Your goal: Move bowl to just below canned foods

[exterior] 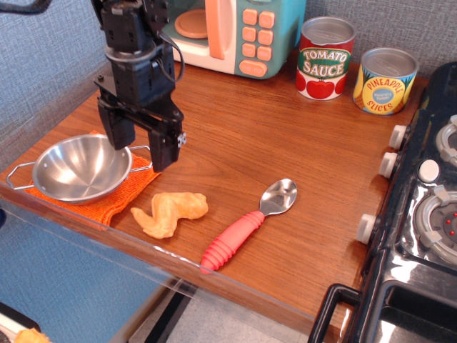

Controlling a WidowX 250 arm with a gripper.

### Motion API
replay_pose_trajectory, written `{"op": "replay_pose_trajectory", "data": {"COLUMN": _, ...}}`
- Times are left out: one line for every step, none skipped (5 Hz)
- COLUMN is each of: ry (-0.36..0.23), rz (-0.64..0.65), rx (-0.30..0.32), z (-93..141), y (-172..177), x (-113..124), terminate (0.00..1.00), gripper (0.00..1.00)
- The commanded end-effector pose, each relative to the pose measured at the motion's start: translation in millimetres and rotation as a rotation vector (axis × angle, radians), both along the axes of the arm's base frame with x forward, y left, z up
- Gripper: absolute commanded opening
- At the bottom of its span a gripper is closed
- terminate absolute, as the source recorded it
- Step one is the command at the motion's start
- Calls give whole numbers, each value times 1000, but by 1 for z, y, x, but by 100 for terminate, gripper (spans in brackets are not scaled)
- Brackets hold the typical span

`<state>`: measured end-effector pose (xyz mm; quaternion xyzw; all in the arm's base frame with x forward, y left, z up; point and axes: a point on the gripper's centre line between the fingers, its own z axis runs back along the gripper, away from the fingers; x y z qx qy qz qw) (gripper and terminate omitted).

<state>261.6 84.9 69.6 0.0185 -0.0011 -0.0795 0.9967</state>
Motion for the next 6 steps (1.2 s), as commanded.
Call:
{"op": "replay_pose_trajectory", "data": {"ry": -31, "rz": -58, "rx": 110, "z": 8, "y": 79, "x": 3, "terminate": 0, "gripper": 100}}
{"op": "replay_pose_trajectory", "data": {"ry": -3, "rz": -36, "rx": 105, "z": -1, "y": 111, "x": -4, "terminate": 0, "gripper": 100}}
{"op": "replay_pose_trajectory", "data": {"ry": 5, "rz": 0, "rx": 75, "z": -8, "y": 123, "x": -10, "terminate": 0, "gripper": 100}}
{"op": "replay_pose_trajectory", "data": {"ry": 27, "rz": 7, "rx": 65, "z": -19, "y": 119, "x": -9, "terminate": 0, "gripper": 100}}
{"op": "replay_pose_trajectory", "data": {"ry": 34, "rz": 3, "rx": 61, "z": -24, "y": 113, "x": -8, "terminate": 0, "gripper": 100}}
{"op": "replay_pose_trajectory", "data": {"ry": 34, "rz": 4, "rx": 68, "z": -27, "y": 110, "x": -7, "terminate": 0, "gripper": 0}}
